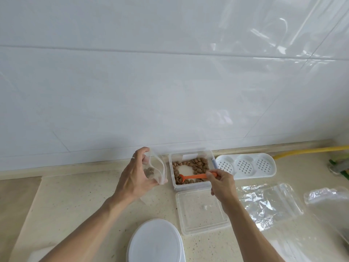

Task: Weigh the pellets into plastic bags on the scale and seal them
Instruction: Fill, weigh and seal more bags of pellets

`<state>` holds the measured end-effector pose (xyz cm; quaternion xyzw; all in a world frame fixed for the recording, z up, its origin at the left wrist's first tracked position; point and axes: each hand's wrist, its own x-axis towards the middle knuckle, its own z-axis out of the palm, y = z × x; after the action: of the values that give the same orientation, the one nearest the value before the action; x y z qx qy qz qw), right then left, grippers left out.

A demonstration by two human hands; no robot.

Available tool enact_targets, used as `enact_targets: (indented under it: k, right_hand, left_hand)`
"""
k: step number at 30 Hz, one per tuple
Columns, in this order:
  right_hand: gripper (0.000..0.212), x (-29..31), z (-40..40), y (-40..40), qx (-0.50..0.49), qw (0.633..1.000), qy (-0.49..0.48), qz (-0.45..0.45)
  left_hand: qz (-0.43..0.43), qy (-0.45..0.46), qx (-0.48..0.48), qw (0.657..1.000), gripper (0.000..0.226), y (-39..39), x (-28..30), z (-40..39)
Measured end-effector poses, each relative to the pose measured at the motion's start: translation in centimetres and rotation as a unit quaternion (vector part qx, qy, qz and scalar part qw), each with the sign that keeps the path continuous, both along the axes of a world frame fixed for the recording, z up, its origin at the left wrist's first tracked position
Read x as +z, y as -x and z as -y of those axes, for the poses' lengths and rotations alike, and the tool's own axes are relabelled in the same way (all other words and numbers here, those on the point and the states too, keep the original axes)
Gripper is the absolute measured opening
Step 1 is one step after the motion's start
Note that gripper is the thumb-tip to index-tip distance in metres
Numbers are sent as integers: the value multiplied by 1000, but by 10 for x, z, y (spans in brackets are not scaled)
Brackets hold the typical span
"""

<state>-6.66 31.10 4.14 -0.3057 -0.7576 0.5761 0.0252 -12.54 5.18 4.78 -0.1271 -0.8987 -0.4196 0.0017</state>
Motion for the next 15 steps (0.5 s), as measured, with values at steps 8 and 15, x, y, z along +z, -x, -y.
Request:
enact_targets:
  k: [8, 15]
  right_hand:
    - [7, -2, -9, -8, -107, 991, 82, -4]
    - [10, 15, -32, -18, -154, 977, 147, -35]
  left_hand:
    - [-45, 149, -18, 988, 90, 6, 7, -13]
    - [-35, 311, -74, 947, 77, 21, 14, -45]
